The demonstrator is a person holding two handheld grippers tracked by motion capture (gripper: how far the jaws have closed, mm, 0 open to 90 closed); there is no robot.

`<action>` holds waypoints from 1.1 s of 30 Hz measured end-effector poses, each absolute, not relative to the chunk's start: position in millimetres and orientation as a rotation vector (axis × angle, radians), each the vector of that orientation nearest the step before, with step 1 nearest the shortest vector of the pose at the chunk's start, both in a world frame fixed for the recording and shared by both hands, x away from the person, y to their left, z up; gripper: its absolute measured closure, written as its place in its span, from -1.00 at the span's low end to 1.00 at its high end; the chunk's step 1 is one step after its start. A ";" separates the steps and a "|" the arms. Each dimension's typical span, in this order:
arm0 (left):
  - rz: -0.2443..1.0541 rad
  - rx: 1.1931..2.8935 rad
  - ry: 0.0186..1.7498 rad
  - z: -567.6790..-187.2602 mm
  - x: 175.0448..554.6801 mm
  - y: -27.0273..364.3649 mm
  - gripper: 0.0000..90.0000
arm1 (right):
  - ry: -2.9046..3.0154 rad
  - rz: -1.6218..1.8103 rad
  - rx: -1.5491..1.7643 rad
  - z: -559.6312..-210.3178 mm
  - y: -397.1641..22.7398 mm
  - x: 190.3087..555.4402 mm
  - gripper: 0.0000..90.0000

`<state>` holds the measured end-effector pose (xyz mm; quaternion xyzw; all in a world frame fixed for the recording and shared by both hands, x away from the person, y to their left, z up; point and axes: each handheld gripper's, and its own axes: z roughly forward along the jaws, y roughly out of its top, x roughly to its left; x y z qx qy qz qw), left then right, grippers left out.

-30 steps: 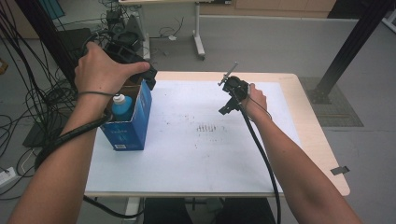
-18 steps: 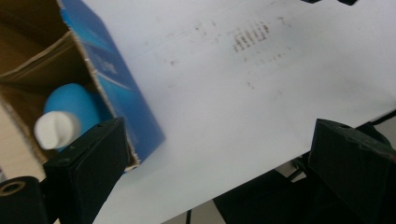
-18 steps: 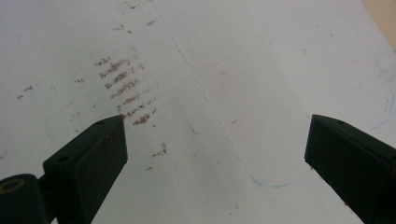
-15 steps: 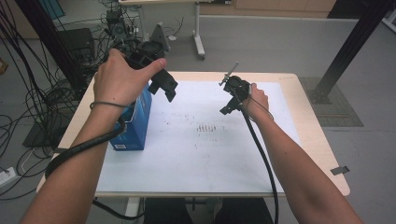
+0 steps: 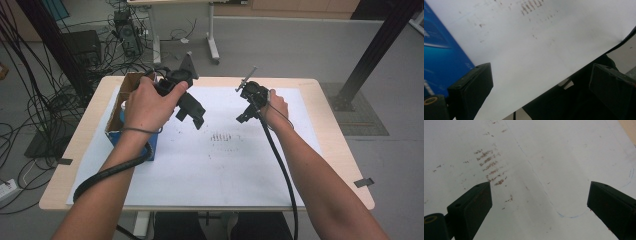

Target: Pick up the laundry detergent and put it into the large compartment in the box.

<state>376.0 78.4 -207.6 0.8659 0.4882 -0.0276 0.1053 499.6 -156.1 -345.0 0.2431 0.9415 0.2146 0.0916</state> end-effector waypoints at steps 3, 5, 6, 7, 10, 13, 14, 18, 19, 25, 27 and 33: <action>-0.114 2.562 1.429 -220.2 375.6 73.6 -0.88 | 2.794 0.636 0.729 -344.5 -157.3 499.9 -0.88; -0.127 2.564 1.428 -227.3 375.5 70.7 -0.88 | 2.795 0.637 0.726 -344.7 -158.0 500.3 -0.88; -0.139 2.572 1.425 -232.2 375.5 68.8 -0.88 | 2.797 0.634 0.725 -344.9 -158.2 500.3 -0.88; -0.143 2.575 1.427 -236.0 375.2 67.1 -0.88 | 2.796 0.635 0.734 -344.9 -158.2 500.0 -0.88; -0.143 2.587 1.429 -246.6 374.7 62.9 -0.88 | 2.797 0.632 0.732 -345.4 -158.4 499.9 -0.88; -0.160 2.603 1.429 -259.7 373.4 57.6 -0.88 | 2.797 0.634 0.734 -346.1 -158.2 499.7 -0.88; -0.164 2.608 1.431 -264.1 372.8 55.9 -0.88 | 2.797 0.629 0.728 -346.3 -157.8 499.5 -0.88; -0.178 2.632 1.425 -281.1 371.3 50.8 -0.88 | 2.800 0.627 0.727 -347.7 -157.2 499.1 -0.88; -0.181 2.634 1.426 -284.1 371.0 50.1 -0.88 | 2.800 0.631 0.729 -348.3 -157.1 498.8 -0.88; -0.222 2.645 1.416 -304.8 369.1 45.9 -0.88 | 2.798 0.629 0.733 -349.2 -158.0 498.8 -0.88; -0.230 2.650 1.410 -309.8 368.9 45.7 -0.88 | 2.799 0.627 0.738 -349.5 -158.9 498.9 -0.88; -0.253 2.648 1.419 -321.3 368.1 44.6 -0.88 | 2.796 0.630 0.736 -349.2 -159.4 498.8 -0.88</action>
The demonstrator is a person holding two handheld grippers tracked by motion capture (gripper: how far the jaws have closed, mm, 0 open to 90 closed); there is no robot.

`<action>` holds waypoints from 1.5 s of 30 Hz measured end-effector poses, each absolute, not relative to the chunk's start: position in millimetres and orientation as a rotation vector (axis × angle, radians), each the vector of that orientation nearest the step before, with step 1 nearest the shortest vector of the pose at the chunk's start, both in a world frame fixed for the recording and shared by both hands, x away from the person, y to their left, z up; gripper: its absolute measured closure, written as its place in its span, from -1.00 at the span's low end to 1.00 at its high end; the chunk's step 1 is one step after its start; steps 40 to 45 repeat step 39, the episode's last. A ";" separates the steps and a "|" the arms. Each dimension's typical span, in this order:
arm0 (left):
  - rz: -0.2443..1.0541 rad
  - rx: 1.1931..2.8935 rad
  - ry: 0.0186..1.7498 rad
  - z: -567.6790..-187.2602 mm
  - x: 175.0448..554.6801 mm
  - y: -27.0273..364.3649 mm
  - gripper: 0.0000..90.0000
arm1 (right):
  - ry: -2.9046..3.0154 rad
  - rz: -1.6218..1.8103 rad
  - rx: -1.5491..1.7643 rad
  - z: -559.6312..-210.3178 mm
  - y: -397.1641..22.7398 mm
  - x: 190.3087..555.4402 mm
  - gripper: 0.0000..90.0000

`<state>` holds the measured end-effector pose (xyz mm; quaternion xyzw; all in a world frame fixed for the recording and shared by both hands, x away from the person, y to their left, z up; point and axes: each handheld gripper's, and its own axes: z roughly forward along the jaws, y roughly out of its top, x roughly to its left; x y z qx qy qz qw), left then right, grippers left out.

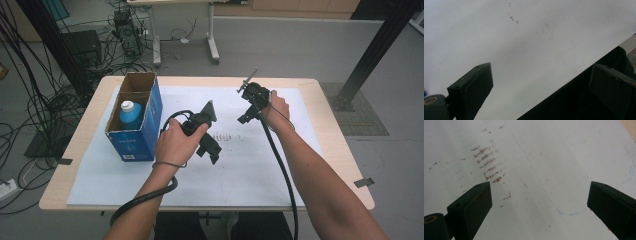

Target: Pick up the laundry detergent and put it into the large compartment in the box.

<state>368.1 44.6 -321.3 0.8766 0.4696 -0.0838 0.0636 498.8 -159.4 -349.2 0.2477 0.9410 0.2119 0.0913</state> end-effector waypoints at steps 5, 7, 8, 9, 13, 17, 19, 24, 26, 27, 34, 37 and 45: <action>-0.265 2.646 1.417 -323.9 366.7 43.5 -0.88 | 2.794 0.625 0.734 -348.9 -158.3 498.2 -0.88; -0.265 2.652 1.409 -323.8 366.7 43.5 -0.88 | 2.796 0.627 0.735 -349.2 -158.3 498.2 -0.88; -0.265 2.650 1.412 -323.7 366.6 43.5 -0.88 | 2.796 0.625 0.735 -349.2 -158.1 498.1 -0.88; -0.262 2.644 1.416 -323.4 366.5 43.8 -0.88 | 2.796 0.624 0.736 -349.3 -157.9 497.9 -0.88; -0.266 2.637 1.420 -323.5 366.1 44.6 -0.88 | 2.795 0.621 0.734 -349.5 -157.4 497.6 -0.88; -0.269 2.636 1.423 -324.1 365.6 44.8 -0.88 | 2.797 0.626 0.731 -349.6 -156.3 497.0 -0.88; -0.274 2.632 1.422 -324.6 365.4 44.9 -0.88 | 2.799 0.623 0.727 -349.8 -156.1 496.8 -0.88; -0.276 2.628 1.431 -325.4 365.3 45.3 -0.88 | 2.798 0.624 0.731 -350.1 -156.2 496.2 -0.88; -0.276 2.632 1.423 -325.0 365.2 45.3 -0.88 | 2.797 0.627 0.731 -350.0 -156.3 496.1 -0.88; -0.275 2.629 1.423 -324.7 365.1 45.3 -0.88 | 2.798 0.624 0.730 -349.9 -156.2 496.0 -0.88; -0.279 2.619 1.424 -323.0 363.5 45.6 -0.88 | 2.794 0.622 0.730 -347.2 -156.7 493.6 -0.88; -0.280 2.613 1.428 -322.8 363.2 46.3 -0.88 | 2.788 0.625 0.729 -344.7 -157.4 491.3 -0.88; -0.280 2.613 1.428 -322.3 363.1 46.3 -0.88 | 2.782 0.624 0.729 -343.0 -158.5 490.1 -0.88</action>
